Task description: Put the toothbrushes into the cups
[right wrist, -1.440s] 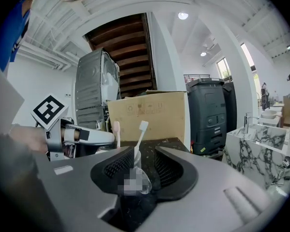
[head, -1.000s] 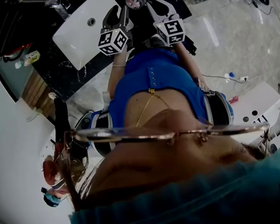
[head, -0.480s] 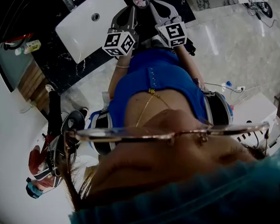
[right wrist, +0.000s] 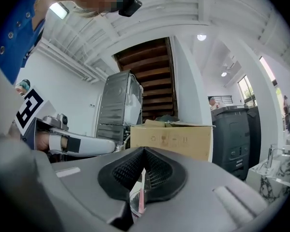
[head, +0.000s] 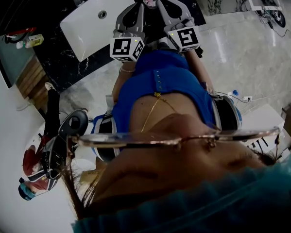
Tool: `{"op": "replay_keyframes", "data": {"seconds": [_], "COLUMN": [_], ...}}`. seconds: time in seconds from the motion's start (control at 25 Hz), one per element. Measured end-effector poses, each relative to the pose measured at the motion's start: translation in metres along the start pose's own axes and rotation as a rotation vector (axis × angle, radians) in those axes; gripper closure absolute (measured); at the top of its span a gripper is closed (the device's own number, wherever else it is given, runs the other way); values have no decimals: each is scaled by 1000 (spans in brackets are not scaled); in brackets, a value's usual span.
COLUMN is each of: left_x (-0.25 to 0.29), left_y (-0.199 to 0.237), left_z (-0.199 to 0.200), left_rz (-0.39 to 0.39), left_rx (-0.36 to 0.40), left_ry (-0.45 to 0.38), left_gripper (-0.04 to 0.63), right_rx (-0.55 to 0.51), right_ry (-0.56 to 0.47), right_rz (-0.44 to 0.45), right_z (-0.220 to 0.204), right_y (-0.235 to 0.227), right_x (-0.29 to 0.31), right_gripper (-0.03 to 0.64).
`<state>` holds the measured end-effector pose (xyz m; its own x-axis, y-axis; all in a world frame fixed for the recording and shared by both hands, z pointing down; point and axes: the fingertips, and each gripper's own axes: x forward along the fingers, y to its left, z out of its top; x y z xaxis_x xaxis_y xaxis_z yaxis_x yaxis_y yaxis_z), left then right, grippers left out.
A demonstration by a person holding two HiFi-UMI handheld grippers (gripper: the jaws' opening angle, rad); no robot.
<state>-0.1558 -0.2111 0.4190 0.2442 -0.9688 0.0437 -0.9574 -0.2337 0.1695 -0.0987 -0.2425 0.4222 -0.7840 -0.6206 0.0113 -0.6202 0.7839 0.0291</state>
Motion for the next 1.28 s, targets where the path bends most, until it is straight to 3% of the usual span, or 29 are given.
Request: {"op": "replay_keyframes", "data": {"seconds": [0.36, 1.28], "left_x": [-5, -4], "left_y": [-1, 2], "left_z": [10, -6], "left_rz": [20, 22], "left_rx": [19, -1], "left_ry": [-29, 17], "left_gripper": [591, 591], "right_rx": [54, 26], "right_ry": [-25, 25], "right_rz": [3, 29], "right_z": [9, 2], "right_y": [7, 9], "right_x": [-3, -3], "right_gripper": [615, 615]}}
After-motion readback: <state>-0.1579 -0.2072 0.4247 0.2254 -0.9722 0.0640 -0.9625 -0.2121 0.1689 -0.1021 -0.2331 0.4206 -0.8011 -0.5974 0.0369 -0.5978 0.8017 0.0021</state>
